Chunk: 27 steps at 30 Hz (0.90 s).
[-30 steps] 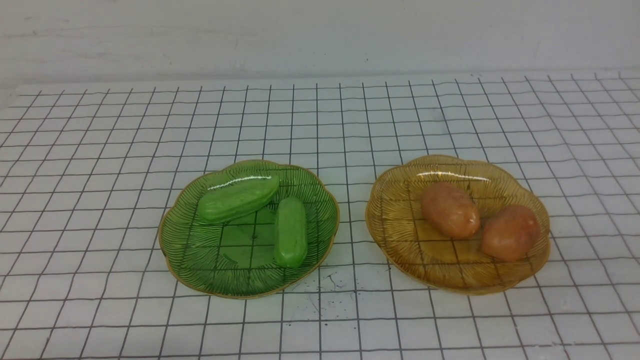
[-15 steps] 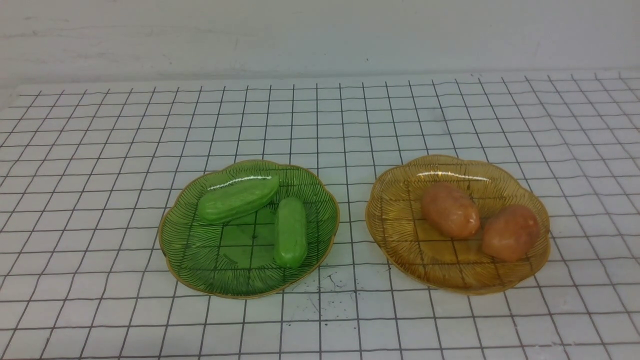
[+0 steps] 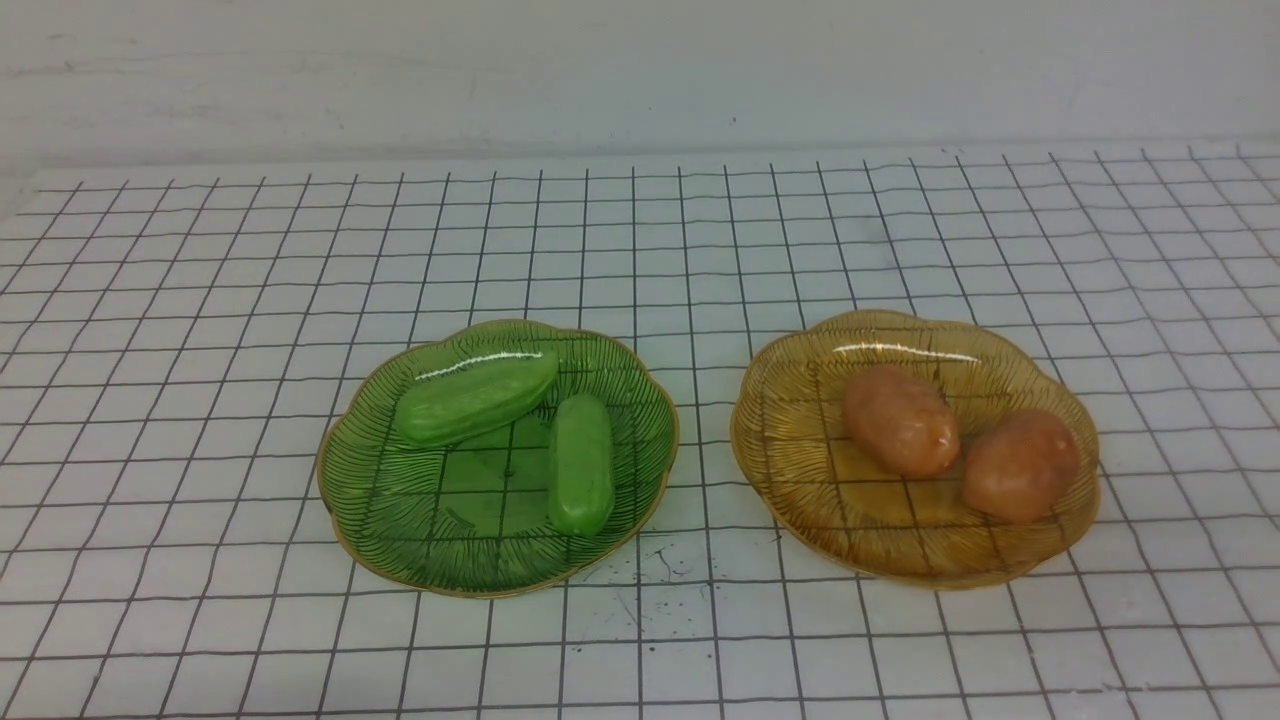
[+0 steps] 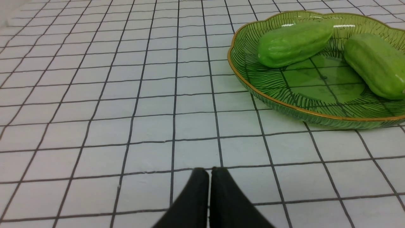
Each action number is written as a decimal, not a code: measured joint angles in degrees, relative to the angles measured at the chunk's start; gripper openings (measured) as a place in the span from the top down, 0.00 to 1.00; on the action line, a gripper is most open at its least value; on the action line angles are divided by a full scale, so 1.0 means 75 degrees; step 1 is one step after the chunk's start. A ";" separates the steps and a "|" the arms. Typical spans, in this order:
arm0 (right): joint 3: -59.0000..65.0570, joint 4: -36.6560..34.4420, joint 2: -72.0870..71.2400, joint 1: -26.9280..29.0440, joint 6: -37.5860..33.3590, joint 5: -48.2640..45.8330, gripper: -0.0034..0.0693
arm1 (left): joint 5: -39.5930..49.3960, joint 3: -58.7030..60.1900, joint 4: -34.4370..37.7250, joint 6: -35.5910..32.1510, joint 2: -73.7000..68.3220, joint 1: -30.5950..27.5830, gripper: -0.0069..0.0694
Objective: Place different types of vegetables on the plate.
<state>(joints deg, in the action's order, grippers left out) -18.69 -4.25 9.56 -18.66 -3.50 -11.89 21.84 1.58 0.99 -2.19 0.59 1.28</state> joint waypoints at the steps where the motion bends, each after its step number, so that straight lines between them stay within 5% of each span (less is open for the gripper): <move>1: 0.0079 0.0020 -0.0131 0.0219 -0.0018 -0.0114 0.97 | 0.0000 0.0000 0.0000 0.0000 0.0000 0.0000 0.92; 10: 0.2586 0.0187 -0.1335 0.2379 -0.0124 -0.1756 0.97 | 0.0003 0.0000 0.0000 0.0000 0.0000 0.0000 0.92; 27: 0.2630 0.0141 -0.1360 0.2429 -0.0133 -0.1453 0.97 | 0.0003 0.0000 0.0000 0.0000 0.0000 0.0000 0.92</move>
